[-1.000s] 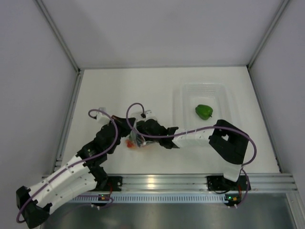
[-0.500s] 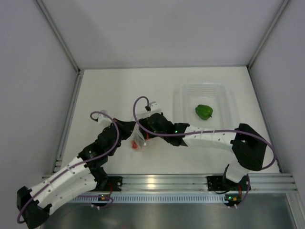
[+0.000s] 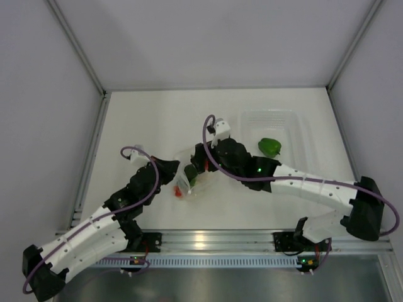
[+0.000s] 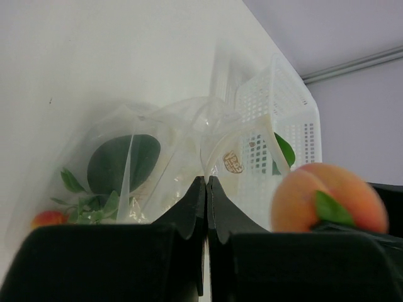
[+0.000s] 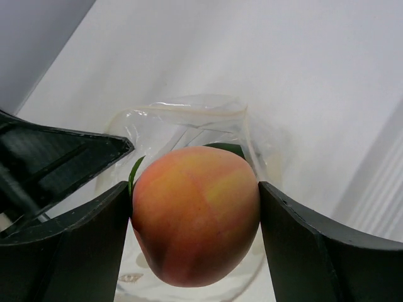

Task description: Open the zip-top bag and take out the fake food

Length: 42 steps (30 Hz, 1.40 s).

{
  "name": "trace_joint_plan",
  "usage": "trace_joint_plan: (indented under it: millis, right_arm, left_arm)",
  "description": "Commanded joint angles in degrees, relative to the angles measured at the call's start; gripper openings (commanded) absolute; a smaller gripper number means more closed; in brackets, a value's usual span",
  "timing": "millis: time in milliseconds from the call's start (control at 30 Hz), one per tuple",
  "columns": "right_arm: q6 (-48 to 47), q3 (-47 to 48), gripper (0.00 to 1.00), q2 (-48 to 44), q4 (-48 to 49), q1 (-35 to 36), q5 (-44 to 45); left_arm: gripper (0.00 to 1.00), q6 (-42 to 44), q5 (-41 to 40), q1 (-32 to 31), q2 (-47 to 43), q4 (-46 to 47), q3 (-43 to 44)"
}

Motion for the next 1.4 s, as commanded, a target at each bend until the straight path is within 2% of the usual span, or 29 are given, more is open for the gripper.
trace_joint_plan:
  millis: [0, 100, 200, 400, 433, 533, 633, 767, 833, 967, 1000, 1100, 1367]
  right_arm:
    - [-3.06, 2.93, 0.38, -9.31, -2.0, -1.79, 2.92]
    - [-4.2, 1.71, 0.38, -14.5, -4.9, -5.38, 4.25]
    - [-4.47, -0.66, 0.38, -18.38, -7.18, -12.58, 2.5]
    - [-5.79, -7.59, 0.38, -21.73, -12.11, -30.59, 1.88]
    - [-5.7, -8.66, 0.39, -21.47, -12.2, -35.4, 0.74]
    - [-5.7, -12.0, 0.39, -18.41, -11.85, -43.85, -1.54]
    - [-6.14, -13.15, 0.4, -12.09, -10.37, -49.06, -2.78]
    - [-5.97, -11.14, 0.45, -7.51, -9.74, -51.53, -2.61]
    - [-5.7, -8.59, 0.51, -5.04, -9.92, -51.8, -2.78]
    - [-6.4, -4.29, 0.69, -1.71, -12.02, -51.8, -2.87]
    - [-6.66, -3.93, 0.81, -1.61, -12.2, -51.71, -2.96]
    - [-7.02, -3.22, 0.98, -1.87, -12.55, -51.71, -4.09]
    - [-7.02, -6.28, 1.0, -11.07, -10.45, -50.13, -9.19]
  left_arm:
    - [0.0, 1.34, -1.6, -0.01, 1.14, -0.45, 0.64]
    - [0.0, 2.13, -1.61, 0.08, 2.02, -0.98, 1.51]
    - [0.0, 2.39, -1.61, 0.08, 2.29, -1.41, 2.13]
    - [0.0, 2.92, -2.04, -0.01, 2.12, -2.2, 3.18]
    - [0.0, 3.01, -2.22, 0.08, 2.12, -2.9, 3.36]
    - [0.0, 3.45, -2.13, -0.01, 2.12, -3.61, 4.24]
    - [0.0, 4.06, -1.61, 0.08, 2.29, -4.23, 4.94]
    - [0.0, 5.12, -0.99, 0.08, 2.82, -5.19, 6.0]
    - [0.0, 5.38, -0.73, 0.08, 3.0, -5.46, 6.17]
    - [0.0, 6.43, -0.81, 0.08, 2.91, -6.6, 6.35]
    - [0.0, 6.7, -0.81, 0.08, 2.99, -6.6, 6.35]
    - [0.0, 7.4, -0.38, 0.08, 3.43, -6.52, 6.87]
    - [0.0, 8.28, 1.65, 0.08, 6.69, -6.6, 9.86]
